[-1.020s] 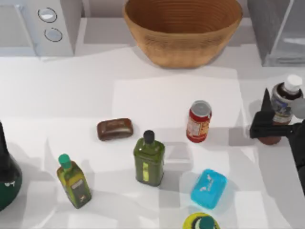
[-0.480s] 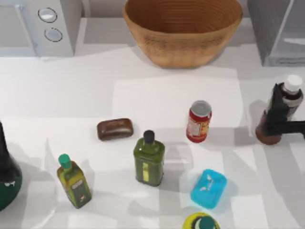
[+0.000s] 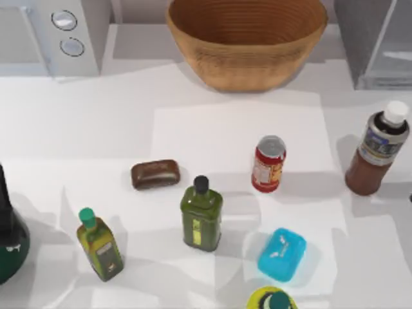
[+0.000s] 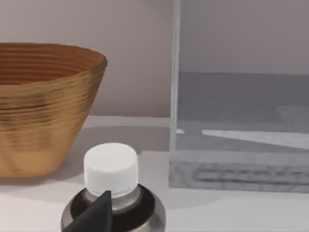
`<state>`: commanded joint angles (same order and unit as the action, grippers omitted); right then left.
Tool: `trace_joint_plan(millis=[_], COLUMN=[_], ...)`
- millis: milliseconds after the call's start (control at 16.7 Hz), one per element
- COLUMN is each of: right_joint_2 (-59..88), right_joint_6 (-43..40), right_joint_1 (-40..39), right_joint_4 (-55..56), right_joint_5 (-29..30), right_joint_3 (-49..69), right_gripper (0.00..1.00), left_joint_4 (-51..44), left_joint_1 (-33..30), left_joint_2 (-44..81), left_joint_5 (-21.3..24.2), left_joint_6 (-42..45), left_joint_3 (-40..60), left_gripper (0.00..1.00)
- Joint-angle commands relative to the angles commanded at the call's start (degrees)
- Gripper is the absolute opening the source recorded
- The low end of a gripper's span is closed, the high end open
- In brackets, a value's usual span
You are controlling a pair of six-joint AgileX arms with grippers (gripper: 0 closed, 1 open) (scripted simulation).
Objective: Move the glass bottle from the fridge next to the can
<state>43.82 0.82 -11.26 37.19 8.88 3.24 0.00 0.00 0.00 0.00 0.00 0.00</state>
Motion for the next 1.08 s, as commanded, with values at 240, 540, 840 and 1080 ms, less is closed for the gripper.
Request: trace_joint_plan(millis=[240,540,840,1080], right_joint_2=[-20.3,-38.6,-43.8,-43.7], right_joint_6=[0.1,-0.4,-0.8,-0.8], right_joint_1=[5.1,9.8,11.3,11.1], right_joint_4=[-18.4,-33.6,-37.2,-37.2], right_joint_5=[-4.7,-8.0,-8.9,-8.8], right_joint_3=[-2.6,-3.5,-3.2,-3.2], right_gripper=[1.0,1.0,1.0,1.0], left_joint_4=[0.0,0.0,0.0,0.0], left_joint_1=[0.0,0.0,0.0,0.0], left_joint_2=[0.0,0.0,0.0,0.0], left_joint_5=[0.0,0.0,0.0,0.0], left_joint_6=[0.0,0.0,0.0,0.0], left_joint_3=[0.0,0.0,0.0,0.0], left_gripper=[1.0,1.0,1.0,1.0])
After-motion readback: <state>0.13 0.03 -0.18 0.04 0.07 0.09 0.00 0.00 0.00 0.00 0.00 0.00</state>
